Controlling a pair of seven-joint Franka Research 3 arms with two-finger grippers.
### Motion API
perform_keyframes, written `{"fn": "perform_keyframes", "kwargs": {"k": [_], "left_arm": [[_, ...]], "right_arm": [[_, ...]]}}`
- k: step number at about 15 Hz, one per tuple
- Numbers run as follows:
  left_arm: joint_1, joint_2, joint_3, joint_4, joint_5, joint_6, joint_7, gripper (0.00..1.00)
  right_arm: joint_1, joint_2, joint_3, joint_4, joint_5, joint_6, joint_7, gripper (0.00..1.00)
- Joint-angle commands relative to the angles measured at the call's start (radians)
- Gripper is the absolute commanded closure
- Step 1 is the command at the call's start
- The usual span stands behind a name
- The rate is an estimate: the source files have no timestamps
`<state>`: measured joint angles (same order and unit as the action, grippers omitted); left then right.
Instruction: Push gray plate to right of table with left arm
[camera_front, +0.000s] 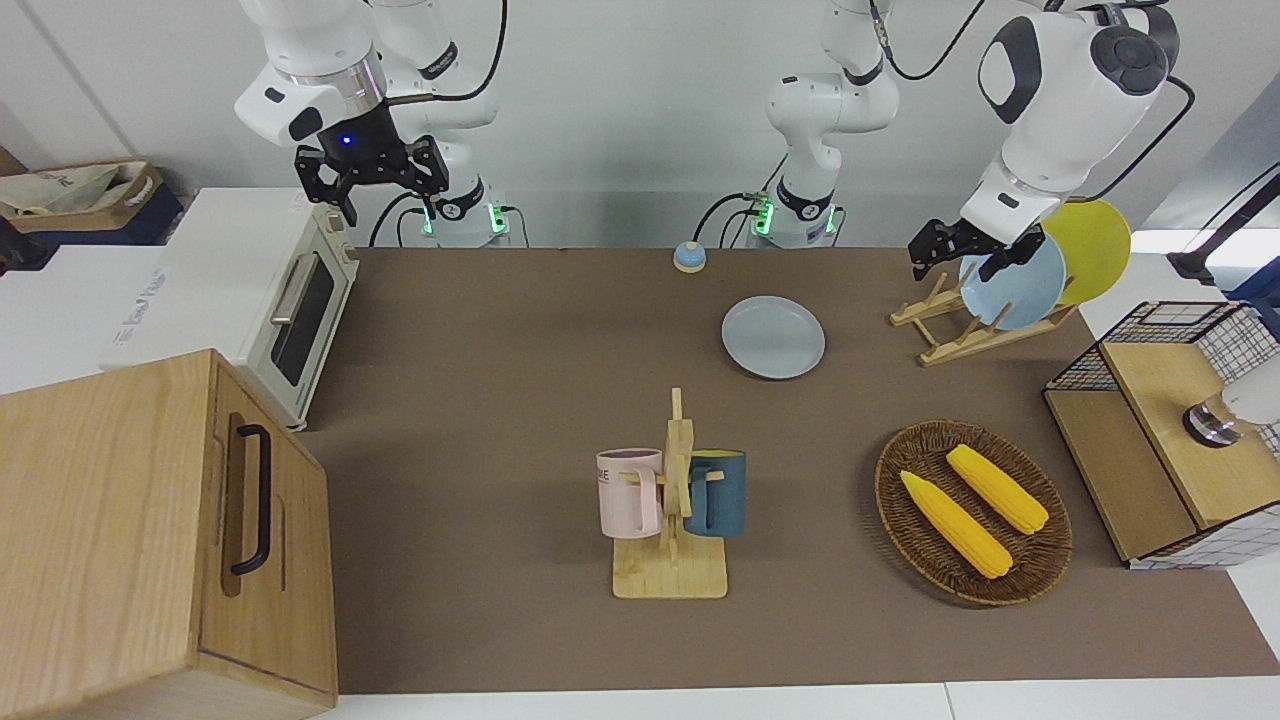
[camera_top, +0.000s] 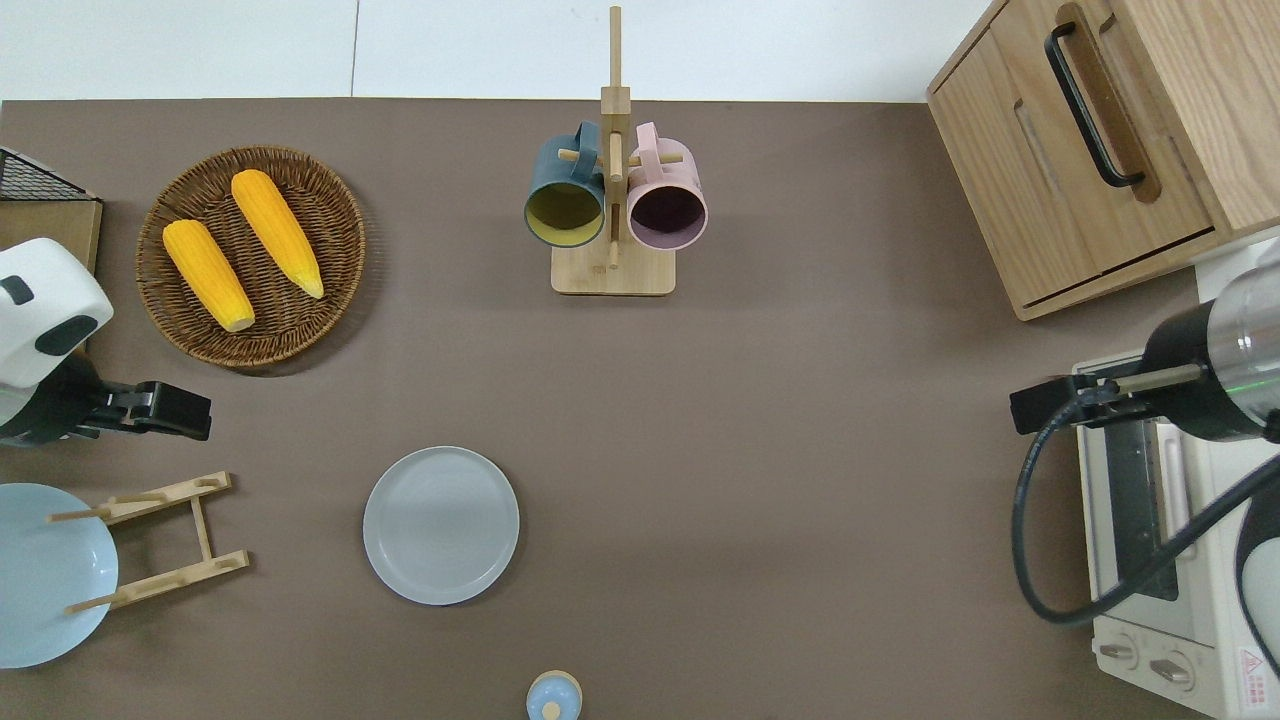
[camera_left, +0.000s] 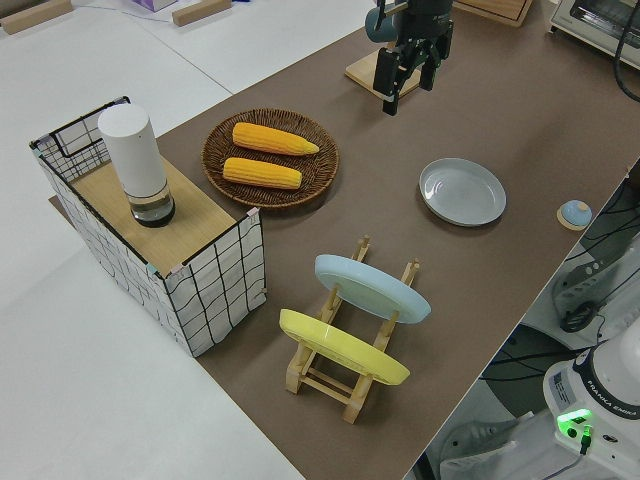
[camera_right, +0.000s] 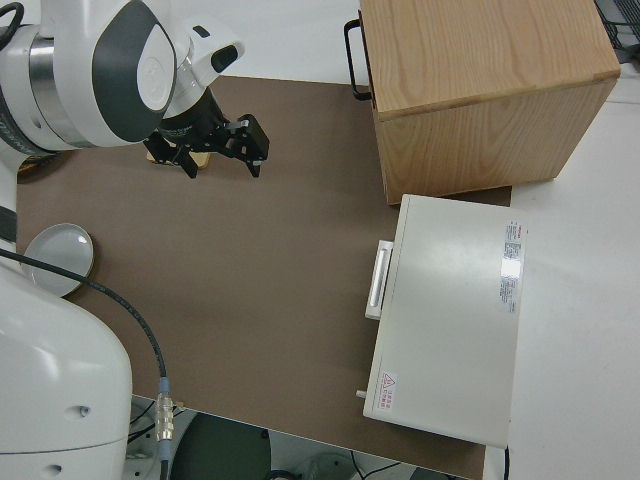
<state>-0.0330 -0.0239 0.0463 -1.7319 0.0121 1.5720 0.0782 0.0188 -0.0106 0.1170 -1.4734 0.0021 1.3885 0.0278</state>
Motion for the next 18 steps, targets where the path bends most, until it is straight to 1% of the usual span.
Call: {"fn": "perform_keyframes", "kwargs": {"k": [1, 4, 9, 11, 14, 18], "left_arm": [[-0.001, -0.013, 0.012, -0.017, -0.009, -0.010, -0.003, 0.00], [-0.004, -0.017, 0.009, -0.034, -0.009, -0.009, -0.003, 0.00], [-0.016, -0.047, 0.003, -0.133, -0.009, 0.040, -0.027, 0.00], [-0.022, -0.085, 0.001, -0.217, -0.009, 0.092, -0.041, 0.00], [-0.034, -0.163, 0.004, -0.368, -0.009, 0.199, -0.080, 0.00], [-0.044, -0.198, 0.000, -0.472, -0.014, 0.272, -0.104, 0.00]], "right_arm": [[-0.020, -0.006, 0.015, 0.004, 0.010, -0.012, 0.000, 0.017], [-0.020, -0.006, 0.015, 0.004, 0.010, -0.012, 0.000, 0.017], [-0.020, -0.006, 0.015, 0.004, 0.010, -0.012, 0.001, 0.017], [-0.020, -0.006, 0.013, 0.004, 0.010, -0.012, 0.000, 0.017], [-0.020, -0.006, 0.015, 0.004, 0.010, -0.012, 0.001, 0.017], [-0.020, -0.006, 0.015, 0.004, 0.010, -0.012, 0.001, 0.017]]}}
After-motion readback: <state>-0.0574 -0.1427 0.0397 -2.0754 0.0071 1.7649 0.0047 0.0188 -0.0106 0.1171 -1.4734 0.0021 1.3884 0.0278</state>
